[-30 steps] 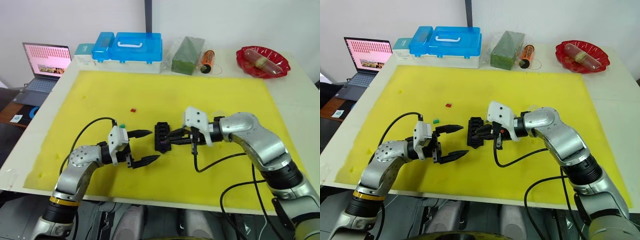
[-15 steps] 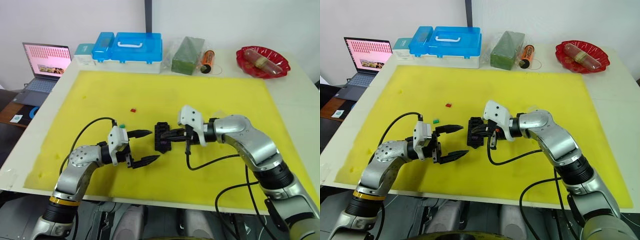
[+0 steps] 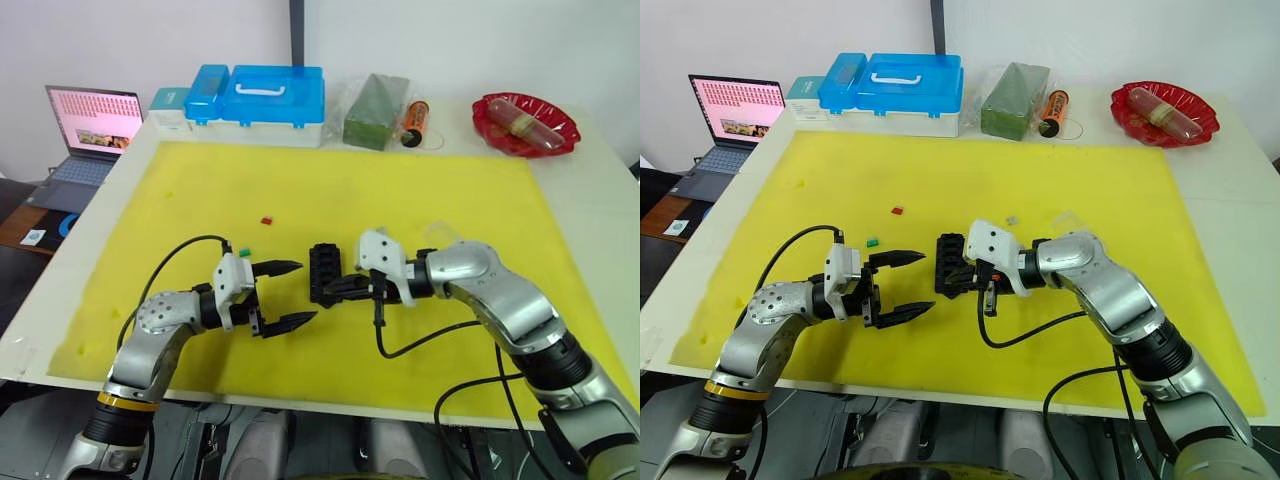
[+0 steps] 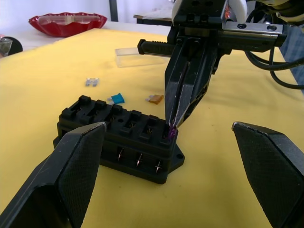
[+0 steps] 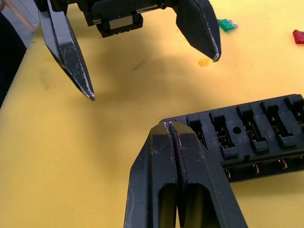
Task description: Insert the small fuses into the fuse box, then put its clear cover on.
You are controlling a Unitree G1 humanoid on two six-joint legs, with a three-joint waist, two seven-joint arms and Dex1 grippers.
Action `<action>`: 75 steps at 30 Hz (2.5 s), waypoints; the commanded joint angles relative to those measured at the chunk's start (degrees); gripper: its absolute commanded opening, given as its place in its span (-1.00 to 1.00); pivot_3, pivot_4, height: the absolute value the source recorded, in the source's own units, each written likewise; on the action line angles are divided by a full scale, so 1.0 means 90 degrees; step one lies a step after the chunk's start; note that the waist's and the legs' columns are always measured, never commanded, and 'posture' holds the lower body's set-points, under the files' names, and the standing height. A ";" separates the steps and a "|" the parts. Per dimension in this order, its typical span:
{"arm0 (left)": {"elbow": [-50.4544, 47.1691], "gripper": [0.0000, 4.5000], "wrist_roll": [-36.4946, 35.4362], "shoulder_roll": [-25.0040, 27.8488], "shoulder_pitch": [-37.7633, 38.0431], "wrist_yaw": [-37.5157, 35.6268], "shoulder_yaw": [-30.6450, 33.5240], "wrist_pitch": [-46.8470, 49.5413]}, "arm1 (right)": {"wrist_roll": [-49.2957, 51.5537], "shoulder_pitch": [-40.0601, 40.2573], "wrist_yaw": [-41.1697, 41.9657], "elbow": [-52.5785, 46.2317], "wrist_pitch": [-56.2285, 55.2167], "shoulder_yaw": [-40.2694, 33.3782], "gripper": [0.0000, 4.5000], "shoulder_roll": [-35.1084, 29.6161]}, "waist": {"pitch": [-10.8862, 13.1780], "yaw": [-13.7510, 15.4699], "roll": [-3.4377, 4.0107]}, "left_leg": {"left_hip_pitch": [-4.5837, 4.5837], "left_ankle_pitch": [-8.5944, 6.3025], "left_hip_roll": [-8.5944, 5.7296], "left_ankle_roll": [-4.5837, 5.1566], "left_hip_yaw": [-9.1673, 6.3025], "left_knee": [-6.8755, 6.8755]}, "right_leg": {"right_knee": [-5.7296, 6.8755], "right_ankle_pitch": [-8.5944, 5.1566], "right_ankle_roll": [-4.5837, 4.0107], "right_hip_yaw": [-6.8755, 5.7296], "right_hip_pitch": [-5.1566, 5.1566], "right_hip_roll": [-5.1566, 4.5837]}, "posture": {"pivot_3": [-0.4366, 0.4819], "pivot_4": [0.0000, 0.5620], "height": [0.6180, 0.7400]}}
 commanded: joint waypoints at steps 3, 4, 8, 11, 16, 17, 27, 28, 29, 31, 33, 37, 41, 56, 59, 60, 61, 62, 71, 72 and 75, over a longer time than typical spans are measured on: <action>-0.0034 1.00 -0.0008 0.0058 -0.0003 -0.0058 0.0079 -0.0191 | -0.0393 0.0043 -0.0133 0.0195 -0.0220 0.0220 -0.99 0.0005 | -0.0001 -0.0001 0.0001 | 0.0002 0.0000 0.0000 0.0000 0.0000 0.0000 | 0.0000 0.0000 0.0000 0.0000 0.0002 0.0000 | -0.05 -0.47 1.00; -0.0026 1.00 -0.0009 0.0064 -0.0005 -0.0061 0.0082 -0.0196 | -0.0433 0.0045 -0.0151 0.0237 -0.0258 0.0245 -0.99 0.0018 | -0.0002 -0.0001 0.0001 | 0.0004 0.0000 0.0000 0.0000 0.0000 0.0000 | 0.0000 0.0000 0.0000 0.0000 0.0003 0.0000 | -0.05 -0.47 1.00; -0.0014 1.00 -0.0003 0.0075 -0.0010 -0.0057 0.0091 -0.0206 | -0.0537 0.0055 -0.0188 0.0346 -0.0390 0.0298 -0.99 0.0054 | -0.0002 -0.0001 0.0001 | 0.0008 0.0000 0.0000 0.0000 0.0000 0.0002 | 0.0000 0.0000 0.0000 0.0000 0.0009 0.0000 | -0.05 -0.47 1.00; -0.0027 1.00 0.0001 0.0075 -0.0007 -0.0043 0.0090 -0.0198 | -0.0656 0.0065 -0.0202 0.0416 -0.0503 0.0348 -0.99 0.0040 | -0.0003 0.0000 0.0001 | 0.0010 0.0000 0.0000 0.0000 -0.0001 0.0003 | 0.0000 0.0000 0.0000 0.0000 0.0012 0.0000 | -0.05 -0.47 1.00; -0.0028 1.00 0.0008 0.0065 -0.0030 -0.0022 0.0078 -0.0178 | -0.0896 0.0078 -0.0284 0.0641 -0.0675 0.0424 -0.99 0.0021 | -0.0004 -0.0001 0.0001 | 0.0014 0.0000 0.0000 0.0000 -0.0001 0.0004 | 0.0000 0.0001 -0.0001 0.0000 0.0016 0.0000 | -0.05 -0.47 1.00; -0.0026 1.00 0.0011 0.0062 -0.0034 -0.0017 0.0075 -0.0177 | -0.0921 0.0081 -0.0283 0.0675 -0.0697 0.0429 -0.99 0.0015 | -0.0005 -0.0001 0.0000 | 0.0015 0.0000 0.0000 0.0000 -0.0001 0.0004 | 0.0000 0.0001 -0.0001 0.0000 0.0018 0.0000 | -0.05 -0.47 1.00; -0.0001 1.00 0.0017 0.0087 -0.0071 0.0005 0.0071 -0.0168 | -0.1159 0.0224 -0.0019 0.0884 -0.1144 0.0552 -0.99 -0.0229 | -0.0011 0.0005 0.0001 | 0.0023 0.0000 0.0000 0.0000 -0.0002 0.0006 | -0.0001 0.0000 -0.0001 -0.0001 0.0030 0.0000 | -0.05 -0.47 1.00; -0.0015 1.00 0.0012 0.0090 -0.0058 0.0012 0.0066 -0.0165 | -0.1107 0.0259 0.0024 0.0828 -0.1118 0.0551 -0.99 -0.0237 | -0.0012 0.0006 0.0002 | 0.0023 0.0000 0.0000 0.0000 -0.0002 0.0006 | -0.0001 0.0000 -0.0001 -0.0001 0.0031 0.0000 | -0.05 -0.47 1.00; -0.0025 1.00 0.0008 0.0093 -0.0050 0.0017 0.0063 -0.0162 | -0.1070 0.0286 0.0060 0.0777 -0.1084 0.0547 -0.99 -0.0238 | -0.0012 0.0008 0.0002 | 0.0023 0.0000 0.0000 0.0000 -0.0002 0.0006 | -0.0002 0.0000 -0.0001 -0.0001 0.0031 0.0000 | -0.05 -0.47 1.00; -0.0033 1.00 0.0003 0.0096 -0.0045 0.0022 0.0061 -0.0157 | -0.1060 0.0311 0.0086 0.0731 -0.1056 0.0537 -0.99 -0.0223 | -0.0013 0.0010 0.0001 | 0.0023 0.0000 0.0000 0.0000 -0.0003 0.0006 | -0.0002 0.0000 -0.0001 -0.0001 0.0032 0.0000 | -0.05 -0.47 1.00; -0.0033 1.00 -0.0001 0.0100 -0.0050 0.0029 0.0066 -0.0145 | -0.1146 0.0302 0.0082 0.0758 -0.1142 0.0554 -0.99 -0.0208 | -0.0013 0.0007 0.0002 | 0.0023 0.0000 0.0000 0.0000 -0.0003 0.0006 | -0.0002 0.0000 -0.0001 -0.0001 0.0032 0.0000 | -0.05 -0.47 1.00; -0.0049 1.00 -0.0001 0.0111 -0.0049 0.0042 0.0060 -0.0107 | -0.1400 0.0267 0.0061 0.0864 -0.1458 0.0636 -0.99 -0.0219 | -0.0013 0.0007 0.0002 | 0.0024 0.0000 0.0000 0.0000 -0.0004 0.0005 | -0.0002 0.0000 -0.0001 -0.0001 0.0031 0.0000 | -0.05 -0.47 1.00; -0.0056 1.00 -0.0005 0.0133 -0.0051 0.0039 0.0049 -0.0057 | -0.1523 0.0315 0.0047 0.0924 -0.1628 0.0622 -0.99 -0.0198 | -0.0013 0.0007 0.0002 | 0.0024 0.0000 0.0000 0.0000 -0.0004 0.0006 | -0.0002 0.0000 -0.0001 -0.0001 0.0032 0.0000 | -0.05 -0.47 1.00; -0.0357 1.00 -0.0440 0.0415 -0.0007 -0.0089 0.0337 0.0300 | 0.0817 0.0266 -0.0177 -0.0314 -0.0595 -0.1283 -0.99 0.0602 | -0.0011 -0.0019 0.0003 | 0.0013 0.0000 0.0002 0.0000 -0.0007 -0.0003 | -0.0001 0.0001 -0.0001 0.0000 0.0013 0.0001 | -0.05 -0.47 1.00; -0.0566 1.00 -0.0691 0.0667 0.0039 -0.0159 0.0549 0.0558 | 0.1241 0.0143 -0.0352 -0.0566 -0.0103 -0.1654 -0.99 0.0550 | -0.0010 -0.0024 0.0004 | 0.0011 0.0000 0.0004 0.0000 -0.0010 -0.0006 | 0.0000 0.0000 -0.0001 0.0000 0.0009 0.0002 | -0.05 -0.47 1.00; -0.0618 1.00 -0.0783 0.0796 0.0024 -0.0168 0.0671 0.0686 | 0.1330 0.0148 -0.0373 -0.0637 -0.0004 -0.1788 -0.99 0.0451 | -0.0010 -0.0019 0.0004 | 0.0011 0.0000 0.0004 0.0000 -0.0009 -0.0005 | 0.0000 0.0000 -0.0002 0.0000 0.0009 0.0001 | -0.05 -0.47 1.00; -0.0655 1.00 -0.0840 0.0879 0.0029 -0.0174 0.0756 0.0767 | 0.1387 0.0172 -0.0394 -0.0702 0.0058 -0.1867 -0.99 0.0382 | -0.0010 -0.0012 0.0005 | 0.0011 0.0000 0.0003 0.0000 -0.0009 -0.0004 | 0.0000 0.0000 -0.0002 0.0000 0.0010 0.0001 | -0.05 -0.47 1.00; -0.0594 1.00 -0.0911 0.1126 -0.0065 -0.0177 0.1017 0.0916 | 0.1296 0.0263 -0.0413 -0.0705 0.0043 -0.2099 -0.99 0.0110 | -0.0009 -0.0007 0.0006 | 0.0011 0.0000 0.0003 0.0000 -0.0009 -0.0005 | -0.0002 0.0000 -0.0002 0.0000 0.0010 0.0001 | -0.05 -0.47 1.00; 0.1192 1.00 -0.0892 0.2437 -0.0712 0.0004 0.2609 0.1191 | 0.0398 0.1748 -0.0290 0.0627 -0.1499 -0.4080 0.01 -0.1753 | -0.0001 0.0005 0.0006 | 0.0002 -0.0001 -0.0003 0.0002 0.0030 -0.0007 | -0.0010 -0.0002 0.0001 -0.0002 0.0007 -0.0002 | -0.05 -0.47 1.00; 0.1517 1.00 -0.0787 0.2530 -0.0714 0.0026 0.2717 0.1110 | 0.0507 0.1924 -0.0300 0.0820 -0.1468 -0.4447 0.17 -0.1797 | 0.0000 -0.0014 0.0008 | 0.0004 -0.0002 -0.0001 0.0003 0.0033 -0.0008 | -0.0009 -0.0001 0.0002 -0.0003 0.0007 -0.0001 | -0.05 -0.47 1.00; 0.2274 1.00 -0.0478 0.2708 -0.0659 -0.0032 0.2879 0.0715 | 0.0621 0.2273 -0.0325 0.1400 -0.1629 -0.5200 0.66 -0.1874 | 0.0001 -0.0087 0.0010 | 0.0010 -0.0003 0.0004 0.0005 0.0041 -0.0017 | 0.0000 -0.0001 0.0001 -0.0002 0.0002 0.0000 | -0.05 -0.47 1.00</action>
